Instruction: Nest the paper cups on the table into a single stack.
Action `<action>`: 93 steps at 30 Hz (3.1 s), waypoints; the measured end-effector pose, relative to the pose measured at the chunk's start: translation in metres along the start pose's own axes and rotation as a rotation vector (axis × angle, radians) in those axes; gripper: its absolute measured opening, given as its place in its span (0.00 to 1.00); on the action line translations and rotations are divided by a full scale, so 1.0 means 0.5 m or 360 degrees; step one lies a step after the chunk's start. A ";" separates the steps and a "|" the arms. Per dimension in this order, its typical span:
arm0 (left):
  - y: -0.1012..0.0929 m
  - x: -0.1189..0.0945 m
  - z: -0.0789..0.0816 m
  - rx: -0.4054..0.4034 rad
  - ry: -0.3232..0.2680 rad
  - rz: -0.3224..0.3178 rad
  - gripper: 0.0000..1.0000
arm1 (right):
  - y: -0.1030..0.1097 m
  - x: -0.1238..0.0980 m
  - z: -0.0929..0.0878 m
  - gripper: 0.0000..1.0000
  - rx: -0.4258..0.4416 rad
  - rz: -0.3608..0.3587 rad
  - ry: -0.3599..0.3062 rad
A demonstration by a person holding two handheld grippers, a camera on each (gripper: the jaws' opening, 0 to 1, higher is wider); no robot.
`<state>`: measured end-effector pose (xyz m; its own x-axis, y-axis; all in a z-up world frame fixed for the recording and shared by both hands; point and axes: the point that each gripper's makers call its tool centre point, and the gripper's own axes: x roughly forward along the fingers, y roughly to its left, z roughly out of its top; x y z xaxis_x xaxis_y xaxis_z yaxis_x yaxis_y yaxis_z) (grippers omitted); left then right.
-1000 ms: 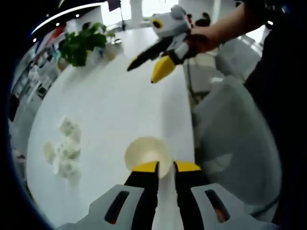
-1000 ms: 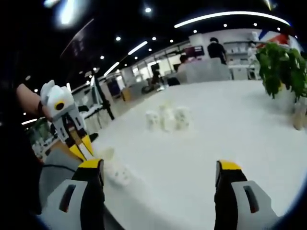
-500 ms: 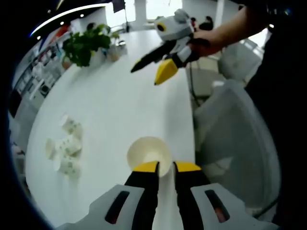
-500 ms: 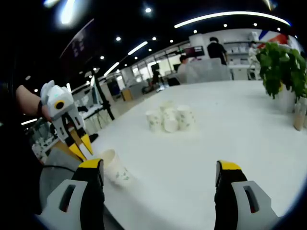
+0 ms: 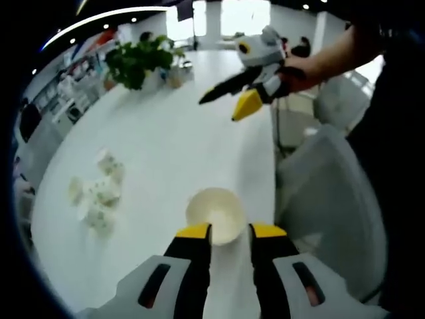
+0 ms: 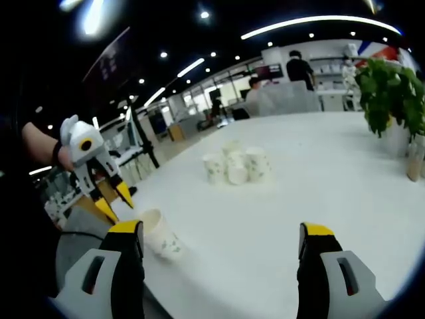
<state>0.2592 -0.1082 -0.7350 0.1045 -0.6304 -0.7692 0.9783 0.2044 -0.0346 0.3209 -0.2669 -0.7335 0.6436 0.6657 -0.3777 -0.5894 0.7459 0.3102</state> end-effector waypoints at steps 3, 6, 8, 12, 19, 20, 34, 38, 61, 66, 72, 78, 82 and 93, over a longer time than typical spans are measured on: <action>0.005 -0.008 0.001 -0.0032 -0.0034 0.0027 0.22 | 0.000 0.001 0.001 0.95 -0.0006 0.0003 0.0001; 0.015 -0.014 0.002 -0.0067 -0.0072 0.0061 0.25 | 0.004 0.003 0.002 0.95 -0.0012 0.0008 0.0004; 0.019 -0.017 0.001 -0.0076 -0.0090 0.0078 0.26 | 0.006 0.005 0.002 0.95 -0.0013 0.0006 0.0008; 0.027 -0.024 0.003 -0.0104 -0.0124 0.0112 0.30 | 0.010 0.006 0.003 0.96 -0.0014 0.0005 0.0007; 0.050 -0.039 -0.010 -0.0163 -0.0176 0.0214 0.39 | 0.015 0.005 0.002 0.96 0.0000 -0.0003 0.0010; 0.052 -0.040 -0.012 -0.0171 -0.0180 0.0219 0.39 | 0.016 0.005 0.002 0.96 -0.0001 -0.0004 0.0010; 0.088 -0.067 -0.031 -0.0285 -0.0266 0.0357 0.53 | 0.026 0.014 0.008 0.96 -0.0017 -0.0002 0.0038; 0.107 -0.080 -0.041 -0.0339 -0.0298 0.0414 0.60 | 0.029 0.015 0.008 0.96 -0.0021 -0.0002 0.0045; 0.185 -0.157 -0.082 -0.0592 -0.0517 0.0709 0.99 | 0.038 0.008 0.013 0.96 -0.0042 -0.0007 0.0075; 0.188 -0.161 -0.087 -0.0590 -0.0518 0.0741 0.99 | 0.044 0.008 0.019 0.96 -0.0113 0.0016 0.0103; 0.188 -0.163 -0.100 -0.0604 -0.0540 0.0747 0.99 | 0.023 0.014 0.043 0.96 -0.0107 0.0004 0.0088; 0.192 -0.164 -0.096 -0.0602 -0.0577 0.0765 0.99 | -0.011 0.043 0.066 0.96 -0.0171 -0.0013 0.0100; 0.195 -0.160 -0.096 -0.0610 -0.0574 0.0766 0.99 | -0.031 0.079 0.083 0.96 -0.0246 0.0008 0.0138; 0.199 -0.150 -0.107 -0.0597 -0.0537 0.0782 0.99 | -0.095 0.175 0.139 0.93 -0.0406 0.0002 0.0192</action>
<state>0.3392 -0.0006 -0.7147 0.6275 -0.5843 -0.5146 0.6821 0.7312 0.0015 0.4390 -0.2425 -0.7205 0.5889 0.6476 -0.4834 -0.7040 0.7049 0.0867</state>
